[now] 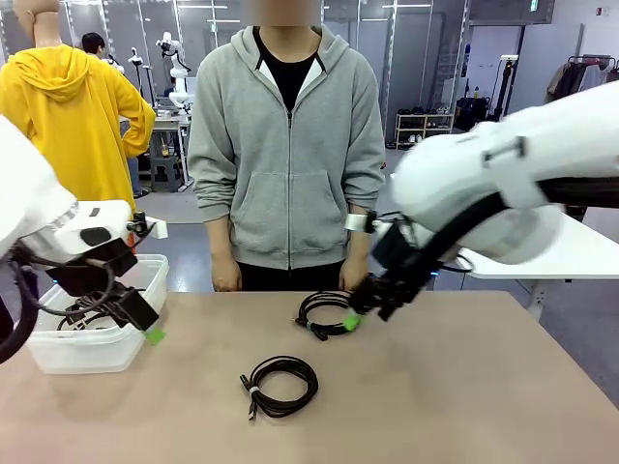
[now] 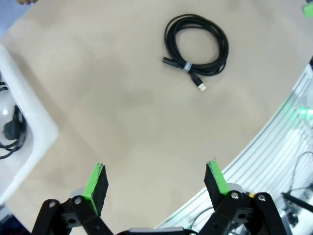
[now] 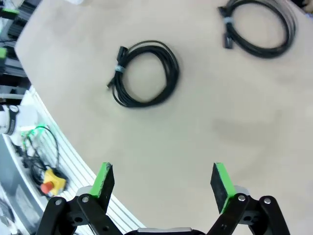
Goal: Organize and store the cables.
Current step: Place the USB Extension Cable into the Organizing box.
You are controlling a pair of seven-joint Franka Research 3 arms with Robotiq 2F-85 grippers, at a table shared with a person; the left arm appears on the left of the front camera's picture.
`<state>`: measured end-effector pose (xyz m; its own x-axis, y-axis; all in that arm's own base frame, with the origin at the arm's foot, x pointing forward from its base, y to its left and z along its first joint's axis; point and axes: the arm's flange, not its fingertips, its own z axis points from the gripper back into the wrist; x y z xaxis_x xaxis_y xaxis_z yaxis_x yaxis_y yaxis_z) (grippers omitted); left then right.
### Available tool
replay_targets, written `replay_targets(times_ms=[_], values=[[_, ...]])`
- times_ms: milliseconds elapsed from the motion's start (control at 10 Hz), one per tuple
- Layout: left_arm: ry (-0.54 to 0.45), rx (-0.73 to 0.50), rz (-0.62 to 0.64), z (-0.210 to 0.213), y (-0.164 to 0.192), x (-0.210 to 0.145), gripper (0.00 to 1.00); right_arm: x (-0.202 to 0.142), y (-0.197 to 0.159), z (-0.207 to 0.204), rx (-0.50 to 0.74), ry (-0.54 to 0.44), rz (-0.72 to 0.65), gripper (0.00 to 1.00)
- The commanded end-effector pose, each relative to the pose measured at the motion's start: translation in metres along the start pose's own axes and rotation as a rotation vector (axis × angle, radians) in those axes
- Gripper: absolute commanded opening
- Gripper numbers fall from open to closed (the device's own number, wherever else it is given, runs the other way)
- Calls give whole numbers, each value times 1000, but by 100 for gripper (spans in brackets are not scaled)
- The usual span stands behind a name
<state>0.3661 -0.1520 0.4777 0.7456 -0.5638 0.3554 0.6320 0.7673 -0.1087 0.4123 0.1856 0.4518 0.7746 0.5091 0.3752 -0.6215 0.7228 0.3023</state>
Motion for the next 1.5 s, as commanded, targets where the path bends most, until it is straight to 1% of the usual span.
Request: replay_targets(times_ms=[0, 100, 200, 300, 400, 500, 600, 800, 900, 1000, 1100, 1200, 1300, 1400], values=[[59, -60, 102, -11, -17, 22, 100, -48, -21, 21, 18, -31, 75, 100], [96, -74, 81, -22, -28, 34, 100, -65, -34, 34, 13, -38, 104, 100], [131, -77, 112, -34, -35, 48, 100, -80, -44, 48, -6, -84, 88, 100], [164, -76, 159, -47, -41, 60, 100, -97, -53, 63, -7, -124, 99, 100], [191, -69, 232, -65, -45, 73, 100, -115, -66, 81, -19, -162, 91, 100], [190, -70, 304, -82, -41, 82, 100, -128, -81, 97, 38, -180, 149, 100], [177, -72, 347, -95, -42, 88, 100, -141, -100, 112, 32, -211, 145, 100], [178, -54, 422, -116, -49, 99, 100, -181, -124, 134, 59, -273, 248, 100], [190, -35, 461, -128, -53, 107, 100, -207, -140, 143, 121, -323, 313, 100], [191, -17, 489, -132, -54, 112, 100, -231, -151, 145, 155, -370, 362, 100], [178, 4, 509, -133, -55, 117, 100, -257, -160, 146, 160, -403, 417, 100], [173, 25, 522, -137, -58, 121, 100, -278, -168, 146, 163, -434, 430, 100], [192, 35, 536, -142, -57, 125, 100, -296, -172, 144, 155, -464, 451, 100], [204, 44, 543, -145, -54, 127, 100, -308, -177, 141, 184, -506, 488, 100]])
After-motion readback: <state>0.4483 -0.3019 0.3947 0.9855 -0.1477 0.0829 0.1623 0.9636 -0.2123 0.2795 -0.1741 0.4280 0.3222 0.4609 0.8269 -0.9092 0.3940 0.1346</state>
